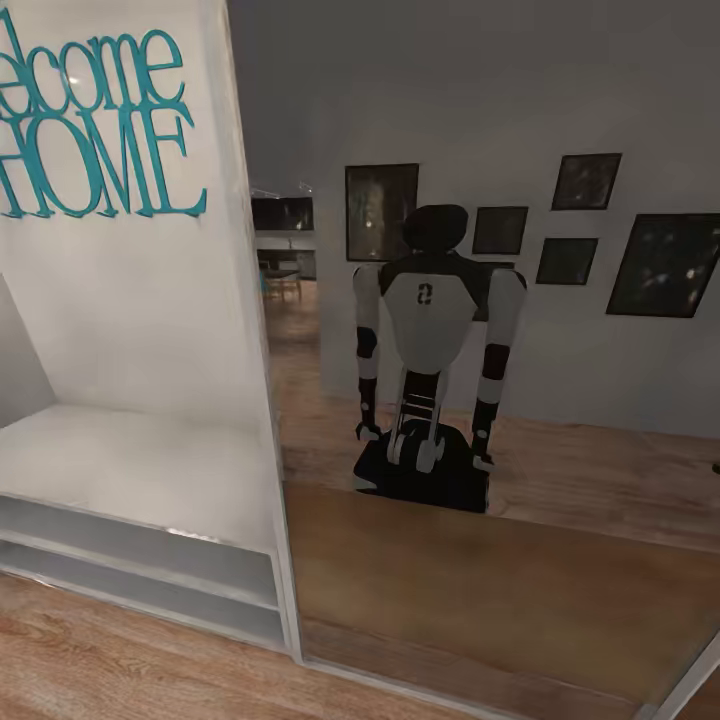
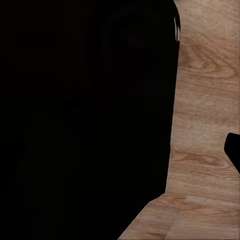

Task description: Pick up the two gym shoes and the two sandals from the corridor floor and place them onto the hallstand (shoe rack) in the corridor, making sure they are on the rack and not on the floor. Arrange them so the two gym shoes are next to each other and the two sandals are next to each other.

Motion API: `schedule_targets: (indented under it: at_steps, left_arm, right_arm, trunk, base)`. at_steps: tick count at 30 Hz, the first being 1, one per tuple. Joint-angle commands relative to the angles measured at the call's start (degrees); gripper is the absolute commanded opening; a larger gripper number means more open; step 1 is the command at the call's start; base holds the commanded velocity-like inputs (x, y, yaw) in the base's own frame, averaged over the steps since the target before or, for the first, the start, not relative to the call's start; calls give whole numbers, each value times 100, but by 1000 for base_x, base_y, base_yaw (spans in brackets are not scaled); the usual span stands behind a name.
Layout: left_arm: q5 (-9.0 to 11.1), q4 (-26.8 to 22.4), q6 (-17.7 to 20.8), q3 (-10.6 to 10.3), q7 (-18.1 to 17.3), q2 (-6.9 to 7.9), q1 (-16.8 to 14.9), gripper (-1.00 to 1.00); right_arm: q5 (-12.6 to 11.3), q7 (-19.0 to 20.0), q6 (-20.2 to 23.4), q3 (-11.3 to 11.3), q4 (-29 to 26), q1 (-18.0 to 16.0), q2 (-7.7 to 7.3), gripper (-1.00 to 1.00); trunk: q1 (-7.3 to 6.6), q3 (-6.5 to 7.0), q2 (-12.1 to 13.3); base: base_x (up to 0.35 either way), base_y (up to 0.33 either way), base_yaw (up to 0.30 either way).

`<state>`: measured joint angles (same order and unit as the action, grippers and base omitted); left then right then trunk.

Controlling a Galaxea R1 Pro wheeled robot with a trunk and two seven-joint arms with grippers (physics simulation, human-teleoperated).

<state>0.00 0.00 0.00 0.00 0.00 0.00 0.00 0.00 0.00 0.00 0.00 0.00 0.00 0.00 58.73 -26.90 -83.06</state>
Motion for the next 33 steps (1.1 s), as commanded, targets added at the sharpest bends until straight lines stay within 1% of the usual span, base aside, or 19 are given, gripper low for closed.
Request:
schedule_targets:
  at_steps: [1, 2, 4, 6, 13, 17, 25, 27, 30, 31, 32, 33]
  left_arm:
    - [33, -33, -33, 33, -2, -33, -34, 100]
    - [50, -66, -66, 65, -3, -50, -67, 100]
    - [22, -131, -130, 38, -6, -56, -107, 100]
    - [4, -196, -194, 14, -8, -64, -90, 100]
    - [-8, -421, -419, 7, 0, -45, -77, 100]
    - [-16, -551, -547, 9, 6, -15, -87, 100]
    - [-16, -810, -804, 15, 35, -9, -88, 100]
    - [-3, -875, -868, 20, 41, -9, -88, 100]
    - [94, -972, -964, 111, 43, -7, -88, 100]
    - [289, -2921, -1369, 231, 40, -5, -88, 100]
    - [354, -2941, -1373, 280, 39, -4, -88, 100]
    - [481, -2972, -1383, 375, 38, -2, -88, 100]
  right_arm:
    - [-33, 33, -24, -33, -33, -34, -22, 100]
    - [-65, 65, -25, -52, -66, -36, -21, 100]
    - [-19, 95, -25, -14, -131, -36, -18, 100]
    - [28, 92, -23, 3, -195, -36, -19, 100]
    - [12, 81, -18, 12, -421, -36, -11, 100]
    - [17, 79, -18, 17, -550, -36, -12, 100]
    - [18, 79, -18, 18, -554, -36, -10, 100]
    - [38, 79, -18, 18, -554, -36, -9, 100]
    - [61, 79, -22, 22, -554, -36, -9, 100]
    - [65, 79, -22, 24, -554, -36, -9, 100]
    - [66, 79, -21, 24, -554, -36, -9, 100]
    - [67, 79, -21, 28, -554, -36, -9, 100]
  trunk:
    - [0, -3, -2]
    - [0, -3, -2]
    - [0, -3, -2]
    - [0, -3, -2]
    - [0, -18, -2]
    - [0, -38, -2]
    - [0, -68, -2]
    - [0, -75, -2]
    - [0, -85, -2]
    - [0, -88, -2]
    - [0, -92, -2]
    - [0, -95, -2]
  base:
    - [0, 0, 0]
    - [0, 0, 0]
    - [0, 0, 0]
    - [0, 0, 0]
    - [0, 0, 61]
    - [0, 0, 223]
    - [0, 0, 275]
    - [0, 0, 283]
    - [0, 0, 284]
    - [0, 0, 285]
    - [0, 0, 285]
    - [0, 0, 285]
